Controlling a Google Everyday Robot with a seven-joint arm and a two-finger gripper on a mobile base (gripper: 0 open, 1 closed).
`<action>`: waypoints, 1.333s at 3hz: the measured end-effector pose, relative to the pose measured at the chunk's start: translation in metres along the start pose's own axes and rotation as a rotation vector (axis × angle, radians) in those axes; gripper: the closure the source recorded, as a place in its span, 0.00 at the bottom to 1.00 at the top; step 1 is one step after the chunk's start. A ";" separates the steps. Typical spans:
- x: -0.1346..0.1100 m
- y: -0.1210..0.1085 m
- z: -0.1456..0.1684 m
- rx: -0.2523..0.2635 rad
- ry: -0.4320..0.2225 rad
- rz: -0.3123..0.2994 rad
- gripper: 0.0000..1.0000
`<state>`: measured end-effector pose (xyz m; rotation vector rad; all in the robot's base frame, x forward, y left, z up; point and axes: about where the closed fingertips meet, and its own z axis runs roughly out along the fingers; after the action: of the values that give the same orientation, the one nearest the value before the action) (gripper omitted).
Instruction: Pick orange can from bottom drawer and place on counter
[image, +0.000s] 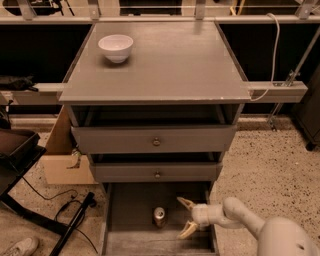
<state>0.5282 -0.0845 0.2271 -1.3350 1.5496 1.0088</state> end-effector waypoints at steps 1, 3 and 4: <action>0.003 -0.006 0.041 -0.024 0.003 0.008 0.00; 0.002 -0.021 0.105 -0.062 -0.020 0.002 0.18; 0.003 -0.024 0.109 -0.062 -0.020 -0.001 0.42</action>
Offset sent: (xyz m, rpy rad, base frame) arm 0.0424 0.1097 -0.0314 0.0111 0.0195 0.0567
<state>0.5612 0.0140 0.1874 -1.3641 1.5130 1.0743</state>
